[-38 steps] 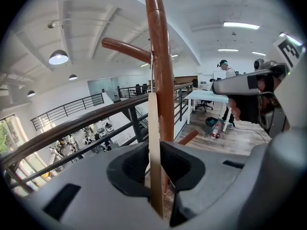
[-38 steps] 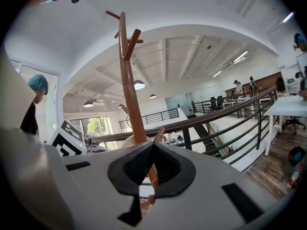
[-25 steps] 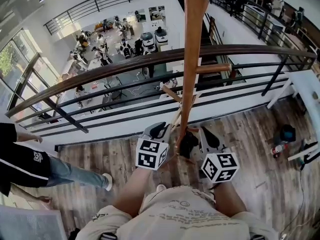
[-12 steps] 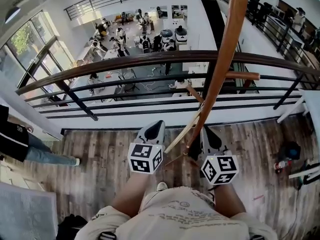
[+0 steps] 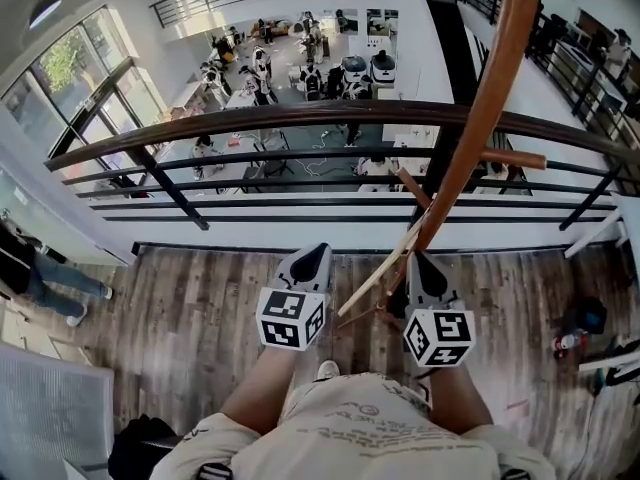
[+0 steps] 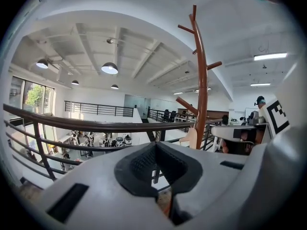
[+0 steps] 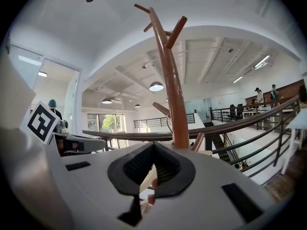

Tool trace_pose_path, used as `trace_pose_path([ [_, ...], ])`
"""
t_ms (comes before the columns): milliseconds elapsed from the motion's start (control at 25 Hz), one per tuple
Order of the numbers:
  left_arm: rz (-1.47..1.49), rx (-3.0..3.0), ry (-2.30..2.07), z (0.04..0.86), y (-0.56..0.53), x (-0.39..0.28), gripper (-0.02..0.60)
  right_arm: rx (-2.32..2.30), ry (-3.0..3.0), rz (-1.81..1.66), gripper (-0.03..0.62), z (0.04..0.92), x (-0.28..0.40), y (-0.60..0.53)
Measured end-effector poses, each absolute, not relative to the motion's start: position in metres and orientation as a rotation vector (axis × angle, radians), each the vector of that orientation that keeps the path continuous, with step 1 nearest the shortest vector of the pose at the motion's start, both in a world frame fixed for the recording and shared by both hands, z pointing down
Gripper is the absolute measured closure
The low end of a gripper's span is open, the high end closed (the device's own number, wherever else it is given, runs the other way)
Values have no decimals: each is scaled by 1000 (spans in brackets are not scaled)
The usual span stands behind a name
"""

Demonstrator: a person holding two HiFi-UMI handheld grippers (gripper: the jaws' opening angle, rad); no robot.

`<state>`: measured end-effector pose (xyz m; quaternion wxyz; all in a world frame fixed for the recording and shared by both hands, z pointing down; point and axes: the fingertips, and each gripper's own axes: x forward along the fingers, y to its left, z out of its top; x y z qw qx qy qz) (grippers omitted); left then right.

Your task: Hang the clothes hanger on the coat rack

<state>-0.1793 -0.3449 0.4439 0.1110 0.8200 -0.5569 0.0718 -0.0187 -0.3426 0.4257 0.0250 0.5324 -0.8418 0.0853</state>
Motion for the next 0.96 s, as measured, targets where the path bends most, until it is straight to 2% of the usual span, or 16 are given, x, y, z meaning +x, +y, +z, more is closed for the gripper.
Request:
trace_pose_path([
  [960,233,2411,-1572,455,-344,-166,577,1618,-2609,325,594,438,-18,-344],
])
